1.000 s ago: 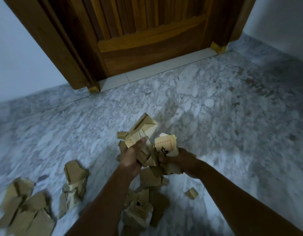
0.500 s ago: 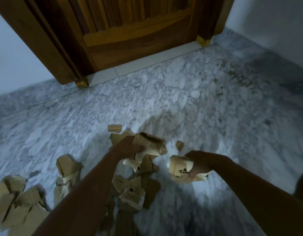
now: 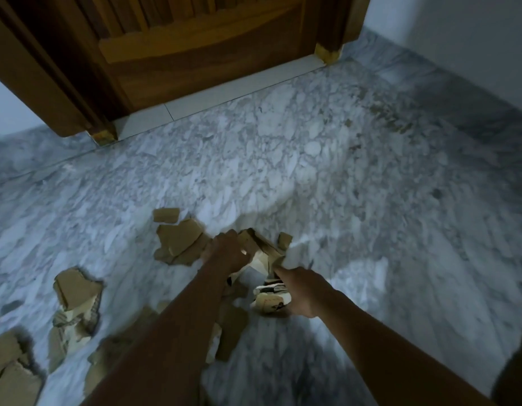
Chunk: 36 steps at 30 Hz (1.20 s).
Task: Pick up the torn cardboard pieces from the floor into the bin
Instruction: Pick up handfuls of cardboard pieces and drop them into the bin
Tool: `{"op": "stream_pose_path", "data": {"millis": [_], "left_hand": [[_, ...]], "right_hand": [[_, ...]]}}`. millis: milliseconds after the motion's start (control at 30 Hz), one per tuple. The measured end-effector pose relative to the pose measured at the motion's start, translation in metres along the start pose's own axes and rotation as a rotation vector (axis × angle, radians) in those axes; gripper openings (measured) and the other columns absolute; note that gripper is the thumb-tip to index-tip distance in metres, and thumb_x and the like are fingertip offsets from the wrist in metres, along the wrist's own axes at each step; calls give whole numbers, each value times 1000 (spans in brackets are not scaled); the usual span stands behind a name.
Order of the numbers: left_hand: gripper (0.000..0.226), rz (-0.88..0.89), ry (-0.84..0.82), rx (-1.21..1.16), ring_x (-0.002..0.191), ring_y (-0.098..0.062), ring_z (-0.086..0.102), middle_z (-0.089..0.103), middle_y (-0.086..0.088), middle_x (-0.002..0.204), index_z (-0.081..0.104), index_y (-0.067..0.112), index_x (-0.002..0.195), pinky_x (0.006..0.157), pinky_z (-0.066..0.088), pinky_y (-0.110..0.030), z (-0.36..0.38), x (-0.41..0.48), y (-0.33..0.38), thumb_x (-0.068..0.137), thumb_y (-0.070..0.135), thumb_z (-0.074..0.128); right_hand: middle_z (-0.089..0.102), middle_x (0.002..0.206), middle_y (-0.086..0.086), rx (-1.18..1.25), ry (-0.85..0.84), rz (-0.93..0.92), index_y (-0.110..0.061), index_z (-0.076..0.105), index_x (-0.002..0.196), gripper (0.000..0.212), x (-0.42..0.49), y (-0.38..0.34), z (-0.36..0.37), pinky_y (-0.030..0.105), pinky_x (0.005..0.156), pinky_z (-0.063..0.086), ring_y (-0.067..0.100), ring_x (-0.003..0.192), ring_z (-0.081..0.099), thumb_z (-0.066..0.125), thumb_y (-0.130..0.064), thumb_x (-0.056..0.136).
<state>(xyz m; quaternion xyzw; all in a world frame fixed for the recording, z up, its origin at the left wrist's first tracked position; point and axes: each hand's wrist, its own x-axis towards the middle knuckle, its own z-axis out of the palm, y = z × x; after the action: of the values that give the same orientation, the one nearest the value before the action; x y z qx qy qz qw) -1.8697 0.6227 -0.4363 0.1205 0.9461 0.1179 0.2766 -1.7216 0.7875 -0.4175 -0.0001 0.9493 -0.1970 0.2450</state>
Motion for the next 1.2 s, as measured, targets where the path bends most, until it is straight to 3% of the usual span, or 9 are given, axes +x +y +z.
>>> {"op": "stream_pose_path", "data": {"millis": [167,367,500,567,633,733,867,1033,1200], "left_hand": [[85,-74,-49,-140,95,-33,66,66,-13,105,55,9,111,79,58,-43,0,4,-2,44,59,67],[47,-12,-159,-225,85,-27,65,65,-14,92,64,-1,98,65,48,-35,-36,-18,-21,77,37,80],[37,-26,-218,-188,86,-28,68,70,-14,95,68,4,100,74,57,-40,-78,-18,-56,77,29,82],[35,-61,-188,-180,78,-23,65,67,-8,86,67,9,95,64,55,-35,-94,-9,-75,75,32,84],[60,-73,-129,-99,95,-26,64,65,-10,107,64,5,114,73,52,-34,-97,3,-88,73,44,82],[91,-29,-111,64,140,-32,32,30,-12,153,30,14,151,110,30,-40,-78,11,-91,79,51,73],[89,-6,22,86,139,-30,29,28,-1,146,32,32,148,110,30,-46,-52,17,-97,73,60,71],[70,140,103,158,138,-22,31,37,0,147,40,19,143,106,33,-34,-50,4,-87,83,42,68],[69,139,89,83,135,-25,35,41,6,137,51,33,127,99,40,-40,-44,7,-93,65,49,76]], "right_hand": [[68,120,5,180,-67,145,-17,62,125,61,10,19,-40,28,79,52,23,108,67,86,-33,72],[70,103,7,507,182,427,-9,67,110,57,57,38,-91,25,70,49,22,96,67,91,-34,65],[61,111,8,396,98,505,-10,55,113,65,90,17,-60,29,76,51,24,99,61,86,-44,68],[51,121,12,330,157,540,-13,51,122,71,95,9,-43,30,80,50,30,111,54,86,-43,68],[46,122,12,292,233,556,-15,49,124,70,97,5,-34,27,72,46,33,113,52,87,-36,69],[55,112,8,256,269,534,-17,50,118,65,100,4,-28,30,73,45,27,95,57,87,-36,68],[61,103,4,217,317,526,-20,48,110,58,104,4,-22,28,65,41,20,80,52,86,-34,69],[61,103,3,190,276,480,-20,53,107,57,108,6,-29,27,69,39,20,87,56,87,-36,65],[64,94,-1,180,316,452,-22,57,100,46,106,2,-28,32,68,53,20,83,63,86,-32,65]]}}
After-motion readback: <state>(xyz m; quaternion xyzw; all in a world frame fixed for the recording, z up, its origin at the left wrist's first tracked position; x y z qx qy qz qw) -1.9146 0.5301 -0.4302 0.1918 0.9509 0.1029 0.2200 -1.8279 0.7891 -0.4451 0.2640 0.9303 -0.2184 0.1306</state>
